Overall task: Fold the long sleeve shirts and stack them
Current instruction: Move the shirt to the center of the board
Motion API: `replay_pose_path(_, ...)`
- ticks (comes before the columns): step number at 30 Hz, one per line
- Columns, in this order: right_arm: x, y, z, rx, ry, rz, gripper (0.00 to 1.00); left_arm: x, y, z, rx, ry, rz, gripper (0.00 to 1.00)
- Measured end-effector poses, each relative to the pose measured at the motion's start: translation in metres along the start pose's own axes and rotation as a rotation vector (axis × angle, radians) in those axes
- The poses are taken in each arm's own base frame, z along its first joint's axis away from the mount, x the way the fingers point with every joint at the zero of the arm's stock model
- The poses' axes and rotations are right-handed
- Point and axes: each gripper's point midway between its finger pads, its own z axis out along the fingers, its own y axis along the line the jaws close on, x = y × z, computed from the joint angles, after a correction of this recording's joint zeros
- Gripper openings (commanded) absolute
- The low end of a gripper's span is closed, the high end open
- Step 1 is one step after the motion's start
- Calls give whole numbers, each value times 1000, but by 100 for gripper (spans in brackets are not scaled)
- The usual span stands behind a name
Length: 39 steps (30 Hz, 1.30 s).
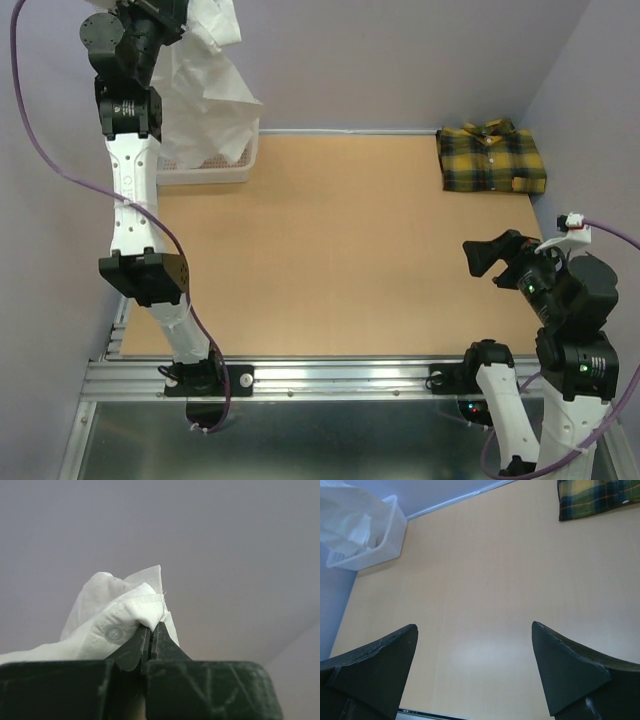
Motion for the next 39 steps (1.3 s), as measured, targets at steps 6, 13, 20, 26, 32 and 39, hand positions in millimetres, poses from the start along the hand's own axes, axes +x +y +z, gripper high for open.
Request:
replay_pose_path(6, 1, 13, -13, -65, -24, -24, 100, -35, -133, -42, 299, -29, -42, 0)
replay_pose_path(13, 3, 26, -26, -132, -47, -42, 100, -14, -282, -138, 659, 73, -139, 0)
replay_pose_path(20, 4, 30, -29, -155, -46, -32, 100, 127, -320, -196, 728, 392, -223, 69)
replay_pose_path(26, 9, 28, -24, -154, -26, -14, 100, 332, -274, -251, 555, 872, -147, 80)
replay_pose_path(32, 38, 8, 8, -99, 119, 52, 100, 381, -191, -270, 280, 995, 20, 82)
replay_pose_path(39, 69, -23, 55, 33, 316, 172, 89, 357, -121, -273, 126, 923, 50, 82)
